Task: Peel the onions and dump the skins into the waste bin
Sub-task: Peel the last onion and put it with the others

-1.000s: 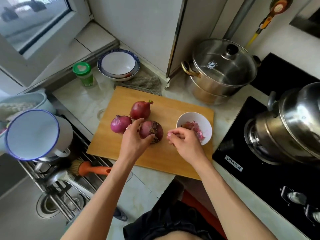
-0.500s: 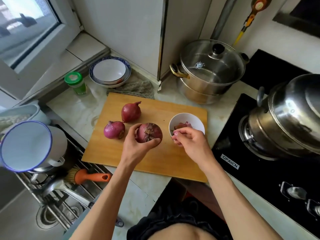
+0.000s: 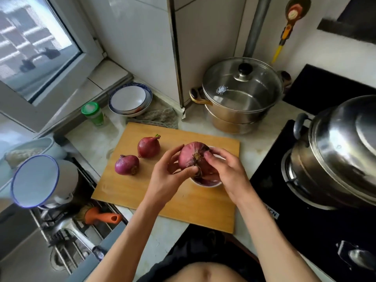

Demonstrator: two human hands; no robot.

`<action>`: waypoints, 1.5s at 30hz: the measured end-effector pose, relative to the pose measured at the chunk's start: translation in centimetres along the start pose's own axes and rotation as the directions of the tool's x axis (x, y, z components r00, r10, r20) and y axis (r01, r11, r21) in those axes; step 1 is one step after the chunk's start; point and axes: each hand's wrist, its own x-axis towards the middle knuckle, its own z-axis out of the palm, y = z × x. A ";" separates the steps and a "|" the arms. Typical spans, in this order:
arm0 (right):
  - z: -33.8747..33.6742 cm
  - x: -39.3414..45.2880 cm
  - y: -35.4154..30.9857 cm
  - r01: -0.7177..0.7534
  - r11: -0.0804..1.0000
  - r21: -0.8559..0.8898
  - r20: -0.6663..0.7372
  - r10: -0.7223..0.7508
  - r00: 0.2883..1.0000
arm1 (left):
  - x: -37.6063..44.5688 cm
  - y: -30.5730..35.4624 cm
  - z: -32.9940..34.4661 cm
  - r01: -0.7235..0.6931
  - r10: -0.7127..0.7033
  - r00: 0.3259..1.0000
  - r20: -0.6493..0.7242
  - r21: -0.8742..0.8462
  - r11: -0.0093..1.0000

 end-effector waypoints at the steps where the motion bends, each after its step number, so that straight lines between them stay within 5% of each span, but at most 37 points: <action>1: -0.2 0.0 0.0 0.017 1.000 -0.004 -0.017 -0.017 1.000 | 0.2 0.1 0.3 0.022 -0.022 1.000 -0.002 -0.010 1.000; 5: -1.2 0.1 0.4 0.168 0.980 -0.112 -0.012 -0.170 0.985 | 0.9 0.7 1.5 0.120 -0.116 0.991 0.066 -0.053 0.991; 11: -3.0 0.1 0.2 0.432 0.869 -0.240 0.117 -0.416 0.902 | 0.8 0.9 4.5 0.261 -0.216 0.964 0.157 -0.394 0.881; 15: -3.1 0.1 0.2 0.365 0.926 -0.090 0.070 -0.360 0.930 | 1.1 0.4 5.1 0.246 -0.233 0.969 0.085 -0.433 0.867; 20: -3.7 0.9 0.7 0.232 0.963 -0.138 0.027 -0.230 0.973 | 1.8 0.7 4.6 0.229 -0.176 0.972 0.155 -0.468 0.853; 32: -3.4 0.2 0.9 0.256 0.965 -0.059 -0.046 -0.258 0.965 | 1.8 1.3 4.4 0.218 -0.184 0.975 0.123 -0.389 0.895; 37: -3.0 0.2 1.2 0.233 0.970 -0.062 -0.035 -0.236 0.971 | 1.0 0.7 3.2 0.302 -0.287 0.953 0.095 -0.333 0.893; 45: -2.6 -0.1 1.1 0.160 0.985 -0.068 0.082 -0.154 0.985 | 0.6 -0.5 2.1 0.230 -0.203 0.973 0.108 -0.418 0.879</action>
